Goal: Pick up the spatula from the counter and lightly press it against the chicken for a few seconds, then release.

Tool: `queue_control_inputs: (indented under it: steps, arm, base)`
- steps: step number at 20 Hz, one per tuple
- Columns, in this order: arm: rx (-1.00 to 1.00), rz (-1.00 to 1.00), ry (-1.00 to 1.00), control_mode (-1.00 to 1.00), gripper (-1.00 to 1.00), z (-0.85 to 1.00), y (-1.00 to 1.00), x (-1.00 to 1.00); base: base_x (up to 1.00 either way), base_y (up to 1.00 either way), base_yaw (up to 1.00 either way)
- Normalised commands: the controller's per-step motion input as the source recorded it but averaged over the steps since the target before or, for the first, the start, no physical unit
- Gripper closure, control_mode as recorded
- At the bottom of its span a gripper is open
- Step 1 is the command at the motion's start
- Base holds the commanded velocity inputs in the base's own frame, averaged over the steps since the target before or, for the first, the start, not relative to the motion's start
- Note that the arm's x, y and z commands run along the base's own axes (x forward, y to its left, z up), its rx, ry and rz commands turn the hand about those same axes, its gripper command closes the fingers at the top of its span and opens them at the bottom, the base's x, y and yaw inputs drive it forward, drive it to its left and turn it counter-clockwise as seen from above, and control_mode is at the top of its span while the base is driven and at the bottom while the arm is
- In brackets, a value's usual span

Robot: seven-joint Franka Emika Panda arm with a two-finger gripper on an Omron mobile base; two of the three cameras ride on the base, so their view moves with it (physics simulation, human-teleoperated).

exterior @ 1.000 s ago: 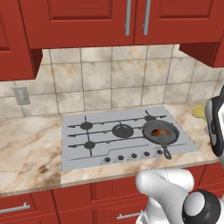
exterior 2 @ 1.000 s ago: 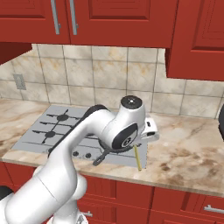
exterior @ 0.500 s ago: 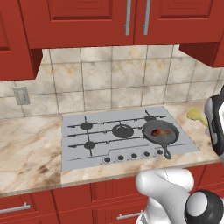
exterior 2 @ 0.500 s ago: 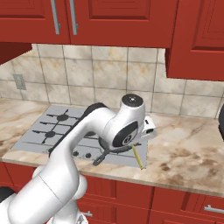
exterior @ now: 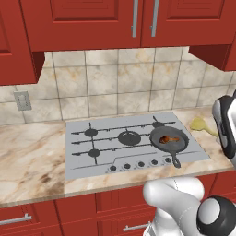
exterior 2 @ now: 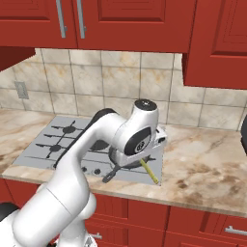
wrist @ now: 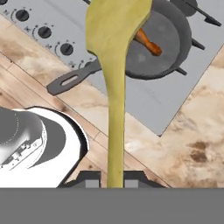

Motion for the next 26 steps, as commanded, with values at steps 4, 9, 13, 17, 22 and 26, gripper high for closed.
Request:
queue_control_inputs:
  steps: [4, 9, 13, 17, 22, 26]
  arm:
    - [0.00, 0.14, 0.06, -1.00, 1.00, 0.00, 0.19, 0.00]
    - [0.00, 0.10, 0.02, -1.00, 1.00, -0.03, 0.22, 0.00]
    - [0.00, 0.09, -0.02, -1.00, 1.00, -0.01, 0.10, 0.00]
    - [0.00, 0.09, -0.07, -1.00, 1.00, 0.00, 0.06, 0.00]
    - [0.00, 0.10, -0.01, -1.00, 1.00, 0.00, 0.04, 0.06]
    - [0.00, 0.09, 0.00, -1.00, 1.00, 0.00, 0.07, 0.16]
  base:
    - [0.00, 0.00, 0.00]
    - [0.00, 0.00, 0.00]
    - [0.00, 0.00, 0.00]
    - [0.00, 0.00, 0.00]
    - [0.00, 0.00, 0.00]
    - [0.00, 0.00, 0.00]
